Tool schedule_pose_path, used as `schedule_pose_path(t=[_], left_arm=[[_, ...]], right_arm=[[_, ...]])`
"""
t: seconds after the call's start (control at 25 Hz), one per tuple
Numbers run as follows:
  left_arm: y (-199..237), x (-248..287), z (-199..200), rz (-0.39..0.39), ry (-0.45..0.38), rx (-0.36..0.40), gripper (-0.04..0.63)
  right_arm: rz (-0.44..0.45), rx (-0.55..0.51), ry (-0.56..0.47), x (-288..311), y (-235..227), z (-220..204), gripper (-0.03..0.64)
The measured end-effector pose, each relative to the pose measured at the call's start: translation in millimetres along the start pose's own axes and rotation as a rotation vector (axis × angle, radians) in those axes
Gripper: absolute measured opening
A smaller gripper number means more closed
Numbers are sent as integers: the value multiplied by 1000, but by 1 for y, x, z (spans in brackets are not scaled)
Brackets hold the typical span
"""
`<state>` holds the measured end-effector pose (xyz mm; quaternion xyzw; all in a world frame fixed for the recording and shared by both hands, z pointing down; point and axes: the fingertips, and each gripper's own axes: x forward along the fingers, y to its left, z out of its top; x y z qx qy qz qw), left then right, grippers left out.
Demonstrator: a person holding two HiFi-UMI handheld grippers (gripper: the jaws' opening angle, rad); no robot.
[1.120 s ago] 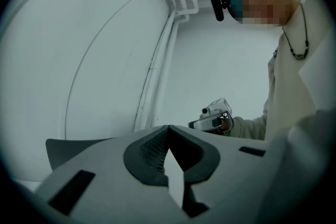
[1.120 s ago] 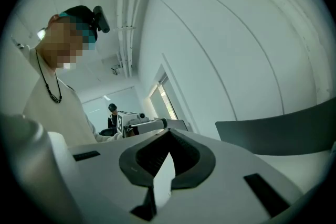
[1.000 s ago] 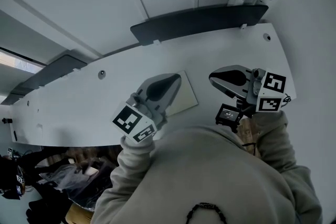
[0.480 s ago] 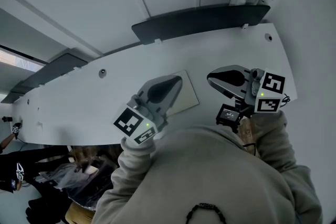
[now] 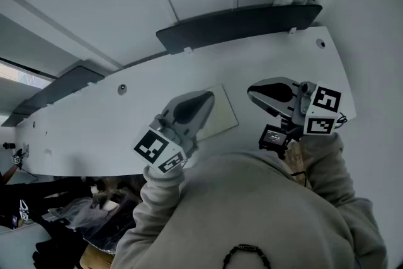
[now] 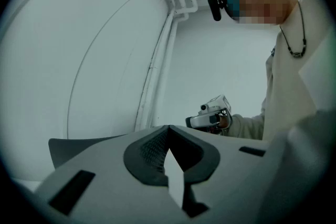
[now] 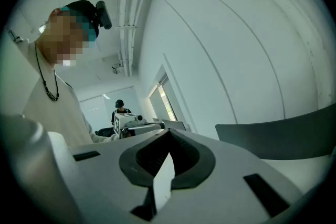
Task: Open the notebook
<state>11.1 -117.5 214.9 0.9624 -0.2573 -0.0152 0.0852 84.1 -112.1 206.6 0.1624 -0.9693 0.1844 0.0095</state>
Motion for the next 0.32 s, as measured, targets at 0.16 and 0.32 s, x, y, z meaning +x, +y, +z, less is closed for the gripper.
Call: schedule_pose_path(t=[0.16, 0.32], left_arm=[[4, -4, 1, 9, -3, 0, -3], [3, -5, 0, 9, -2, 1, -3]], right_arm=[[-5, 0, -1, -1, 0, -1, 20], [-7, 6, -3, -2, 0, -2, 20]])
